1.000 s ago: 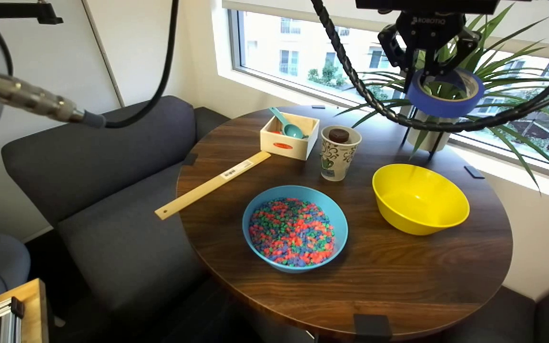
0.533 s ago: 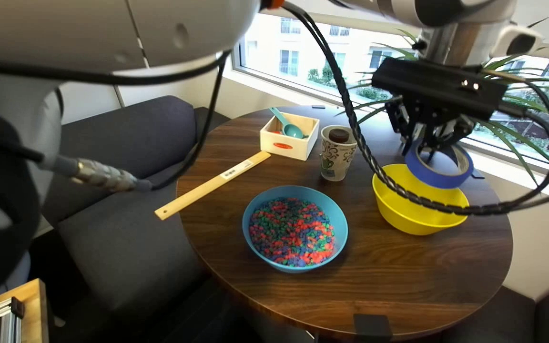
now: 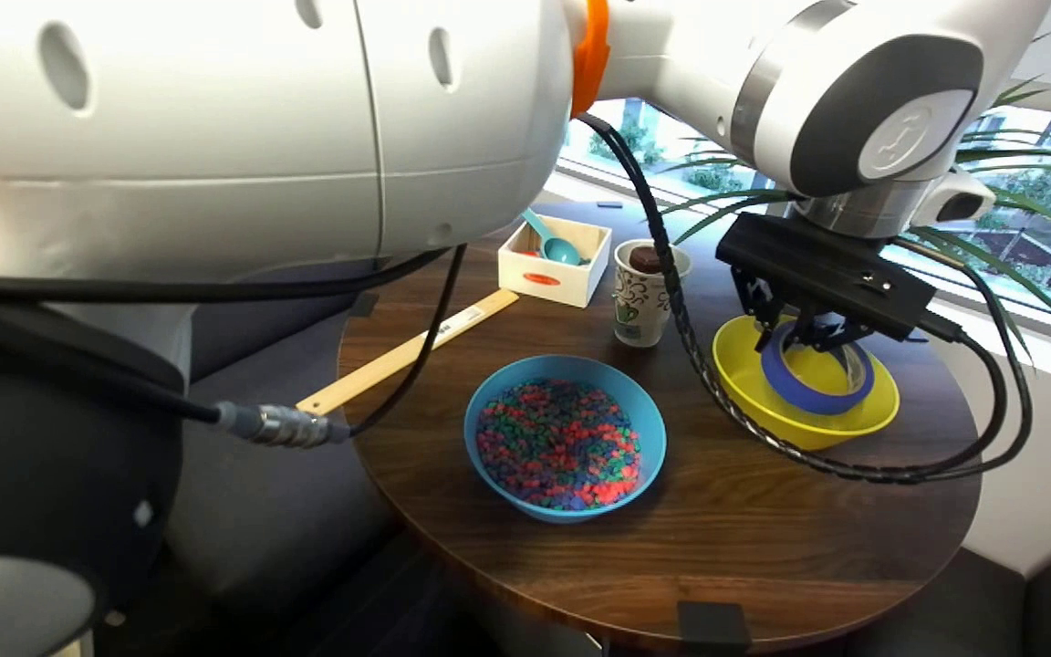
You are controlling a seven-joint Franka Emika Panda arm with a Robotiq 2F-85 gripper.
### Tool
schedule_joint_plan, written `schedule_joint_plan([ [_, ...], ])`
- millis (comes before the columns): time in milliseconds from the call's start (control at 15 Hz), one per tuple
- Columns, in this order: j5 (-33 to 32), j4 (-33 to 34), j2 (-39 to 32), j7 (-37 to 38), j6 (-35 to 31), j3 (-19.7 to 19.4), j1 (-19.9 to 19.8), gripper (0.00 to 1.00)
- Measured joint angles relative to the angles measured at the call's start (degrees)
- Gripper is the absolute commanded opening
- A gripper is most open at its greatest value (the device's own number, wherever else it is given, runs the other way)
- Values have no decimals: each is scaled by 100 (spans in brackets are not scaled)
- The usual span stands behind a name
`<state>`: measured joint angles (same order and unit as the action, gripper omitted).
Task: Put the masking tape in the yellow bowl
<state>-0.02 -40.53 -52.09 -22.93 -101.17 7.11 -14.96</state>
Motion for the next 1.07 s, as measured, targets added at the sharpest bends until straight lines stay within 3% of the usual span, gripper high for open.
schedule_joint_plan([
  [67,0,5,1,-23,4,38,31,41],
  [200,0,6,0,-71,12,86,77,48],
  [600,-30,143,28,-81,14,73,89,94],
  [667,-30,183,71,-81,15,74,92,99],
  [867,-28,283,347,-80,284,93,106,100],
  [1067,-30,302,849,-239,1211,102,111,100],
])
